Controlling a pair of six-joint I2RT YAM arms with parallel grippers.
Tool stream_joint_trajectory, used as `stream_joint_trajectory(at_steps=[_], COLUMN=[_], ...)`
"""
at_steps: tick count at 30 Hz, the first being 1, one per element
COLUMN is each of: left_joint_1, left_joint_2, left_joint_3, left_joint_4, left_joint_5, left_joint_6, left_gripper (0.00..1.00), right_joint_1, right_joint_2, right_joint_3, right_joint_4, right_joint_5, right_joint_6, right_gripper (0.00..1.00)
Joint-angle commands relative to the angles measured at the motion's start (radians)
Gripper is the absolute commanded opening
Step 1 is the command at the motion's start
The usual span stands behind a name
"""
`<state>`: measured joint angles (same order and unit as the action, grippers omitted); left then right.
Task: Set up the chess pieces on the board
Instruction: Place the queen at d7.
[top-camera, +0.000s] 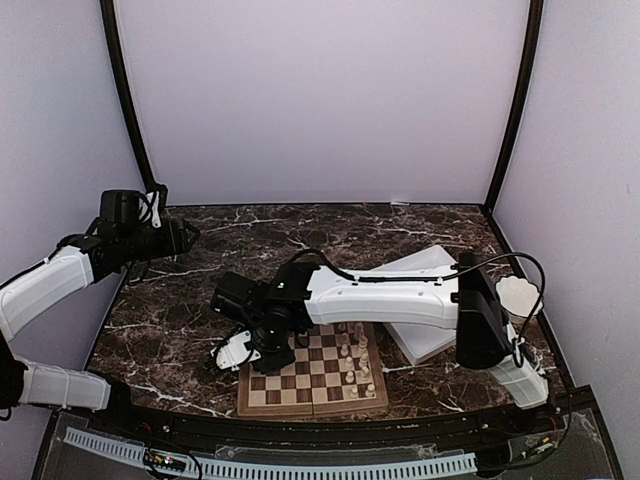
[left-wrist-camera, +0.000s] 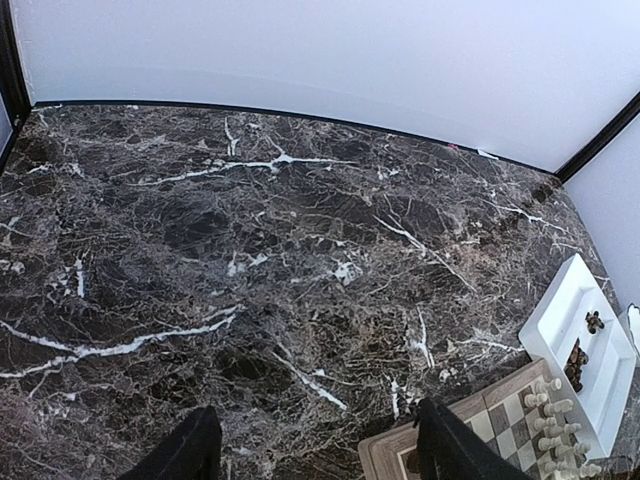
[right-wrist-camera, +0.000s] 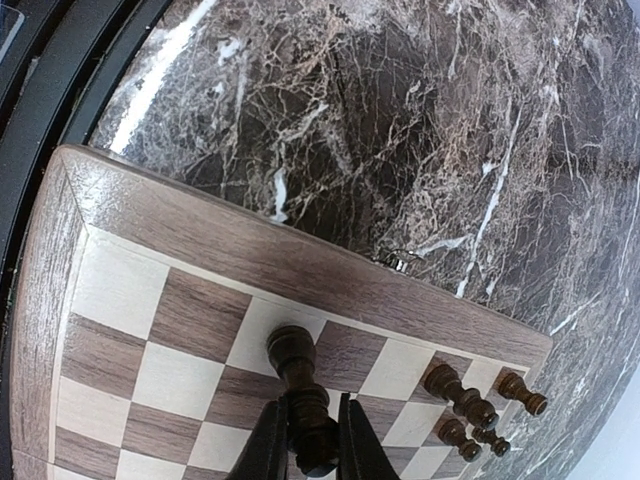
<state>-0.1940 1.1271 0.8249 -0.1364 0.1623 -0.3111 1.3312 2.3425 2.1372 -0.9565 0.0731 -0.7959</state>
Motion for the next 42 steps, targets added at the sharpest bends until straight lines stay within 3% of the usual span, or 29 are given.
stream_joint_trajectory(at_steps=[1,28,37,42], left_joint_1=[0.005,0.012,0.017,0.018], left_joint_2=[-0.008,0.013,0.016,0.019], left_joint_3=[-0.006,-0.003,-0.003,-0.003], left_joint_4=[0.001,0.006,0.008,0.009], left_joint_5=[0.017,0.048,0.057,0.060], left_joint_6=[-0.005,-0.011,-0.014,-0.016], left_gripper=[0.69,0.69,0.69,0.69], right_joint_1=[0.009,-0.015,-0.014,-0.014], right_joint_2=[0.015,0.012,0.021,0.022], right_joint_3=[0.021,-0.016,-0.006,-0.006], right_joint_4=[0.034,0.059,0.059,0.062], right_joint_5=[0.021,0.097,0.090,0.092], right_joint_6=[0.000,-0.020,-0.014,-0.012], right_gripper=[0.00,0.00,0.20,0.26])
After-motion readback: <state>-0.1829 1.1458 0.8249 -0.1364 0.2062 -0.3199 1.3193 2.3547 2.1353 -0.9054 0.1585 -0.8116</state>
